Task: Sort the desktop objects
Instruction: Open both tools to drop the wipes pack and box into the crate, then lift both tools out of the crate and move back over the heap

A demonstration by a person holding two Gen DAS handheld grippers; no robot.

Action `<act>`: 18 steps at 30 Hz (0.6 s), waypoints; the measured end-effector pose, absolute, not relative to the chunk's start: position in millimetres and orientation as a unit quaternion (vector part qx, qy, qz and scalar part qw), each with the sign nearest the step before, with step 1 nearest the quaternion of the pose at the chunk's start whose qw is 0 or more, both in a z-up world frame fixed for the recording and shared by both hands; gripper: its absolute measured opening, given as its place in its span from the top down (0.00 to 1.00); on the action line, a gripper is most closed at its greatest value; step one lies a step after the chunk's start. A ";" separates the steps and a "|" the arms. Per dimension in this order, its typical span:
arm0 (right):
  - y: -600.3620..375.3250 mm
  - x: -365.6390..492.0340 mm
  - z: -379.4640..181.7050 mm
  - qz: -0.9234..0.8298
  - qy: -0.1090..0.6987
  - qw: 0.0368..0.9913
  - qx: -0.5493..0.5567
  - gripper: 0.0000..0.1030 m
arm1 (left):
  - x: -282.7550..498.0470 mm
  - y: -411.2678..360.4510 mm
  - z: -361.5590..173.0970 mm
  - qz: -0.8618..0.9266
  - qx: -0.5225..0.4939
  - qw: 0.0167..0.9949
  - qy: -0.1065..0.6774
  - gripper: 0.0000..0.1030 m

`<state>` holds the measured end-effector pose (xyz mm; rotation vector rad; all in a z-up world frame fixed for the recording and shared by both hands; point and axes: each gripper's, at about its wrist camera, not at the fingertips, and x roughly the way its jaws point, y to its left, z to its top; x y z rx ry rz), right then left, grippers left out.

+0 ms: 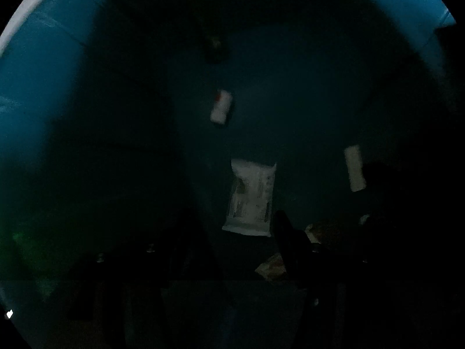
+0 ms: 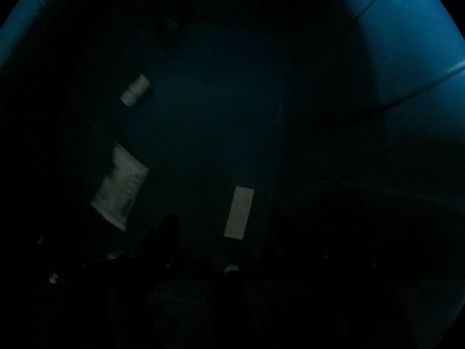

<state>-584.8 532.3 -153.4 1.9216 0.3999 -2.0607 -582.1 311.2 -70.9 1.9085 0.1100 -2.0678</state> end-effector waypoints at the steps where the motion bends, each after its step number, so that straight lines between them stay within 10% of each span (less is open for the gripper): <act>1: 516.3 -578.4 -136.3 -0.724 0.135 0.154 0.659 0.31 | -576.8 313.0 -49.5 -0.744 0.648 0.159 0.043 0.46; 18: 479.5 -447.4 90.6 -0.866 0.107 0.222 0.435 0.25 | -395.0 298.8 133.7 -0.921 0.375 0.106 0.031 0.46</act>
